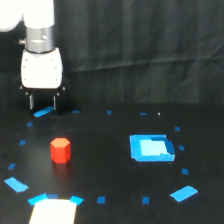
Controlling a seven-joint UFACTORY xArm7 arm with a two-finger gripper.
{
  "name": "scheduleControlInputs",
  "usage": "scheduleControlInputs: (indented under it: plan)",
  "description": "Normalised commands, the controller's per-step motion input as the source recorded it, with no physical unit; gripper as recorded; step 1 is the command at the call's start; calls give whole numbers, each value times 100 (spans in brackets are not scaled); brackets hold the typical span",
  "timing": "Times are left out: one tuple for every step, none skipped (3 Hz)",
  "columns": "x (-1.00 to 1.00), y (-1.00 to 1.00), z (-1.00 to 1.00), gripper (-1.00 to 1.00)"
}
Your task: Pick up the red object from the table
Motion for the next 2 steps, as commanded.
scheduleControlInputs:
  plan:
    - [-86, -100, -100, 100]
    - [-53, -100, -33, 100]
